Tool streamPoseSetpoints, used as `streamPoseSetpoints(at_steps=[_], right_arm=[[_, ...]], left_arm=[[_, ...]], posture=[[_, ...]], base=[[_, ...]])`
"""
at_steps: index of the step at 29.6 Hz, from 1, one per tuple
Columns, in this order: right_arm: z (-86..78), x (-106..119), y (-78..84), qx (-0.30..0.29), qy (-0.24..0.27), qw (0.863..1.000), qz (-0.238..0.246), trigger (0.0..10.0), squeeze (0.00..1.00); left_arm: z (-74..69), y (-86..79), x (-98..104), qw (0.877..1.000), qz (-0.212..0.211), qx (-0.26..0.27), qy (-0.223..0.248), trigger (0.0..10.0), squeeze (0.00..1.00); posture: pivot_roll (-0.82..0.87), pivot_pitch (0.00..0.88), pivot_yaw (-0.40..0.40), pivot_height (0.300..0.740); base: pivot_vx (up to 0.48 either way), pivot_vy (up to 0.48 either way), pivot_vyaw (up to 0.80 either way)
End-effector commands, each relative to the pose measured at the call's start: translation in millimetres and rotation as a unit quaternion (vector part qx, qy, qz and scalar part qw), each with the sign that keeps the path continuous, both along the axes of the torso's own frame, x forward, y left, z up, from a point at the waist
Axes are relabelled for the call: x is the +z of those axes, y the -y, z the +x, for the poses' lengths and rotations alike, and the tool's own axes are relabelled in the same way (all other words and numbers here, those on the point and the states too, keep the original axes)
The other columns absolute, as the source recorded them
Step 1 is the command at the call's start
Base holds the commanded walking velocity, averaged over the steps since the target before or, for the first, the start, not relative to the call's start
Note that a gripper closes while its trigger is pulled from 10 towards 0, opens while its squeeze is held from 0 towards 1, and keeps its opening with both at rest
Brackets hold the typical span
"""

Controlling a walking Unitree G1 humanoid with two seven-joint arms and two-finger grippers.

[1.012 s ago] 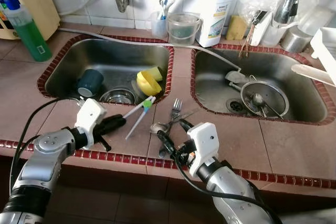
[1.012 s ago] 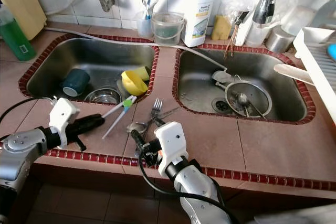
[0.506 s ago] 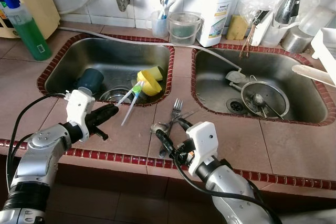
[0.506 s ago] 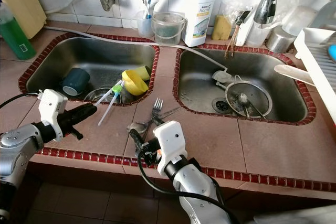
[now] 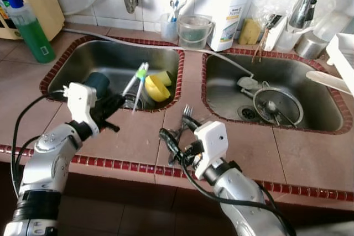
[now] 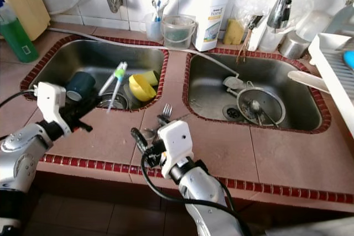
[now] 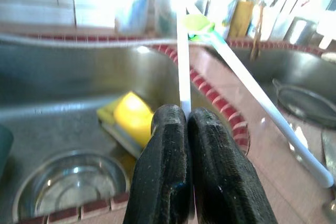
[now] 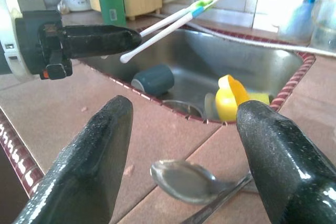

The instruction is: Kitchen organization

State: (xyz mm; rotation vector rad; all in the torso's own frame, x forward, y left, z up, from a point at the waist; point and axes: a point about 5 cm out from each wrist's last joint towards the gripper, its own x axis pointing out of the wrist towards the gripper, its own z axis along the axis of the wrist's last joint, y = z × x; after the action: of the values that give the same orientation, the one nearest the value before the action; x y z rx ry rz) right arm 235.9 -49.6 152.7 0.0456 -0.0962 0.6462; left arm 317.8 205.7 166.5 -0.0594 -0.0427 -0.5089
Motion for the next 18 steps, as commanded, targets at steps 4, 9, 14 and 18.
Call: streamPoseSetpoints(at_steps=[4, 9, 14, 18], right_arm=[[2.5, 1.9, 1.2, 0.0, 0.006, 1.0, 0.009, 10.0, 0.0], [10.2, 4.9, 5.0, -0.017, 0.016, 1.0, 0.014, 10.0, 0.0], [19.0, 8.1, 11.9, -0.045, 0.027, 0.998, 0.019, 10.0, 0.0], [28.4, 10.4, 23.7, -0.08, 0.032, 0.996, 0.023, 10.0, 0.0]], left_arm=[[-7.5, 5.6, 2.3, 1.0, -0.016, 0.015, 0.003, 10.0, 0.0], [-9.2, 11.8, 7.5, 0.999, -0.013, 0.036, 0.015, 10.0, 0.0], [-11.7, 18.5, 11.8, 0.998, -0.006, 0.05, 0.023, 10.0, 0.0], [-12.4, 21.3, 17.2, 0.997, -0.007, 0.067, 0.031, 10.0, 0.0]], posture=[[-0.08, 0.065, -0.022, 0.74], [-0.07, 0.058, -0.018, 0.74], [-0.08, 0.058, -0.01, 0.74], [-0.08, 0.061, -0.006, 0.74]], base=[[0.0, 0.0, 0.0], [0.0, 0.0, 0.0], [0.0, 0.0, 0.0], [0.0, 0.0, 0.0]])
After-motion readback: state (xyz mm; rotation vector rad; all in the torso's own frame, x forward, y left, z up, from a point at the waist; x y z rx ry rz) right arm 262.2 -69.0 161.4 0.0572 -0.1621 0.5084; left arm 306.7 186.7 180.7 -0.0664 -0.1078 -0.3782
